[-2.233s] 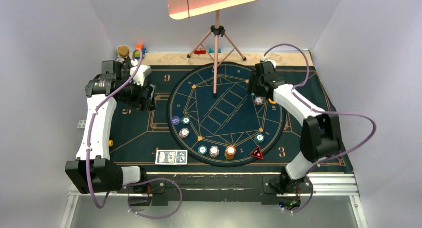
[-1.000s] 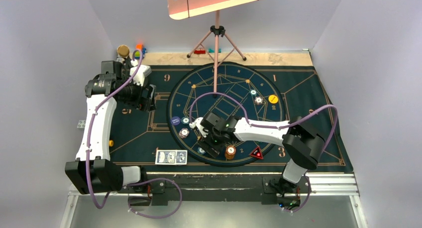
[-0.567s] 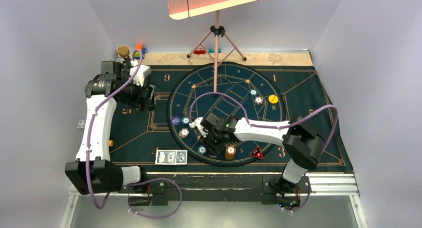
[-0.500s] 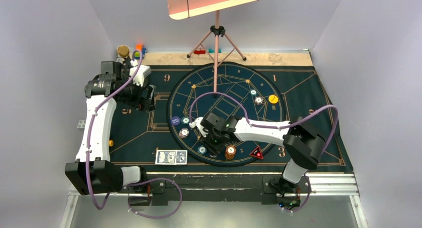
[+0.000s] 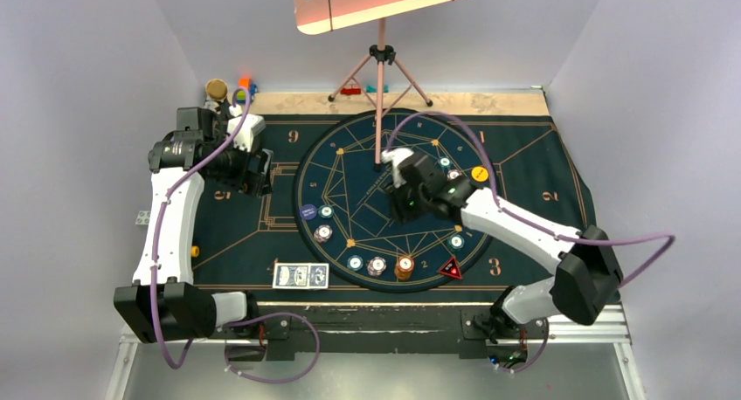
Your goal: Distribute texas hold em gaming equipment
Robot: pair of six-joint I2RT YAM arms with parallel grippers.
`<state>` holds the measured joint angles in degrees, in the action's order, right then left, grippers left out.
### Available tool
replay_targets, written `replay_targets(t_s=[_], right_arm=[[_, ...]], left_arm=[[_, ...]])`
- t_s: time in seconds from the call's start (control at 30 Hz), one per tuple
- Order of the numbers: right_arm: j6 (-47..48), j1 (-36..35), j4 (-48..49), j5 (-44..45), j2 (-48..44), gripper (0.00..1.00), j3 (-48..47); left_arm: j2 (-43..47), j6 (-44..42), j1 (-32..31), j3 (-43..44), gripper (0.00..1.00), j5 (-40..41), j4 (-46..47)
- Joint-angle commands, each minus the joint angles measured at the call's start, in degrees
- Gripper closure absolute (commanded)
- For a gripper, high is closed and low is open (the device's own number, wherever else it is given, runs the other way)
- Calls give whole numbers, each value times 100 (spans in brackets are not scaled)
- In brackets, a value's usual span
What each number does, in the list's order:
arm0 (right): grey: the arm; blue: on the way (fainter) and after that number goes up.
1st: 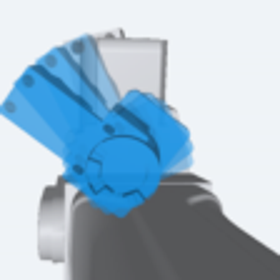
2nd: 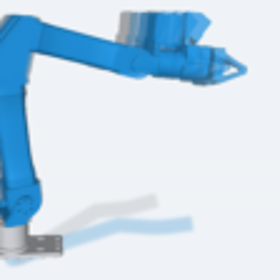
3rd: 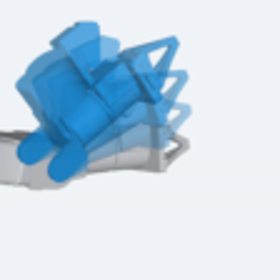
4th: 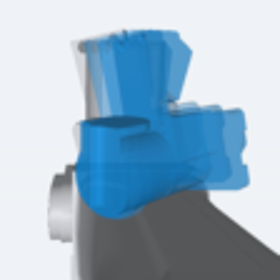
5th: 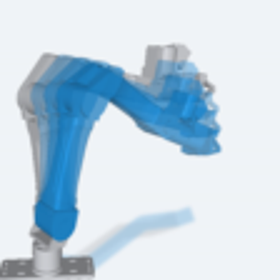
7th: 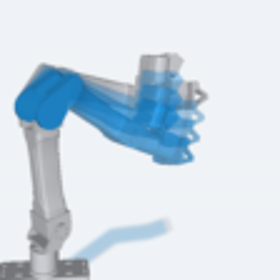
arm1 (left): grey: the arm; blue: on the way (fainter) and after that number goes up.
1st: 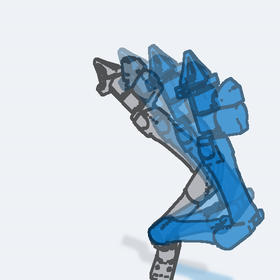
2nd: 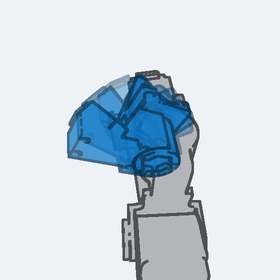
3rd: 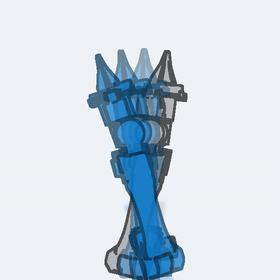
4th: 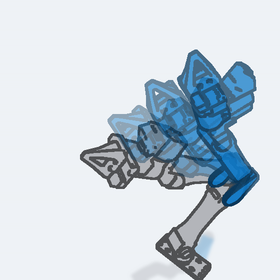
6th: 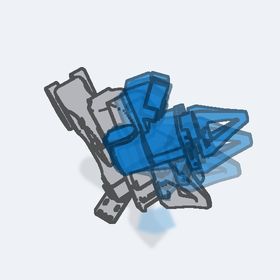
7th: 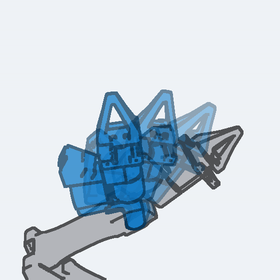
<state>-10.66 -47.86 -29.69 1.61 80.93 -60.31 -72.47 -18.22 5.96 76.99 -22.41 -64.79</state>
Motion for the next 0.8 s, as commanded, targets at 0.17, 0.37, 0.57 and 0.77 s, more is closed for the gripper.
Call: replay_targets(t_s=[0.17,0.37,0.57,0.77], right_arm=[[-1893,1776,-109,981,-573,96,826],[-2138,1791,67,880,-272,97,1228],[-2168,1790,361,765,160,97,1491],[-2204,1789,485,751,299,95,1693]], left_arm=[[47,-90,38,79,0,-60,80],[17,-115,32,84,0,-71,63],[41,-146,37,70,0,-54,46],[55,-156,42,62,0,-44,37]])
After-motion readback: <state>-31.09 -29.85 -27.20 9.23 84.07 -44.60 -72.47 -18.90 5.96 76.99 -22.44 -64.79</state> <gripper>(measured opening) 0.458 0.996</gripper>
